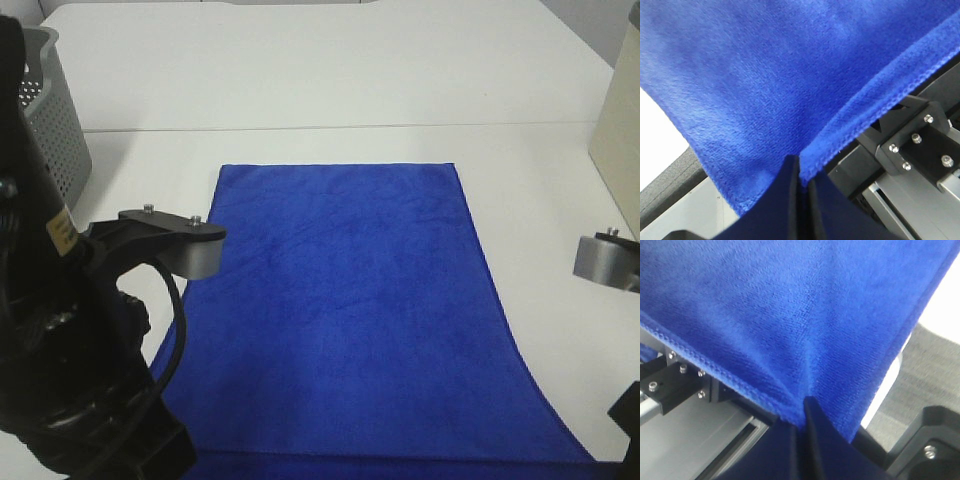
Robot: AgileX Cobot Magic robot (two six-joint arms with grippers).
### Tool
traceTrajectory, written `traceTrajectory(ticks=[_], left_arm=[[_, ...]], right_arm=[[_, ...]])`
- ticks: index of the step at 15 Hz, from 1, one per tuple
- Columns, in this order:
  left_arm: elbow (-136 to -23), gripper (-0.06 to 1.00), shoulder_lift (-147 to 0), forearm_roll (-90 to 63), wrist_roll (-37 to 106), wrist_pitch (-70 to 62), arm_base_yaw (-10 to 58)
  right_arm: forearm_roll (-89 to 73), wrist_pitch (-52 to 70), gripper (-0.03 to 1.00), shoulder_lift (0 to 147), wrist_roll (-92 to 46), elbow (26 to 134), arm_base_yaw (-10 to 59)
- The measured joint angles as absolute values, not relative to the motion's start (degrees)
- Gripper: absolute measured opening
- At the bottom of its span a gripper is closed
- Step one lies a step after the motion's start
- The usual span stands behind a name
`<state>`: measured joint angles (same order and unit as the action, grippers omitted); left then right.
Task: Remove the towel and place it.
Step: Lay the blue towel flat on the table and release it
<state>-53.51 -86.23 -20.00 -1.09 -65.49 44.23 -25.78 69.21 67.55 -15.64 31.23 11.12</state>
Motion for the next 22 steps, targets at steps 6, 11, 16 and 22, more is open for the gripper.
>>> traceTrajectory(ticks=[6,11,16,22], left_arm=[[-49.2,0.00,-93.0,-22.5,0.7,-59.7,44.2],[-49.2,0.00,-97.1,-25.2,3.9,-59.9,44.5],[-49.2,0.00,-99.0,-26.7,6.0,-61.3,44.5],[-49.2,0.00,-99.5,-27.2,6.1,-62.8,44.5]], right_arm=[[-26.6,69.1,0.02,67.6,-15.6,30.0,11.1],[-26.4,69.0,0.02,67.7,-15.6,27.7,11.1],[-26.4,69.0,0.02,71.7,-15.7,27.7,11.1],[-26.8,69.0,0.02,72.1,-15.4,27.7,11.1]])
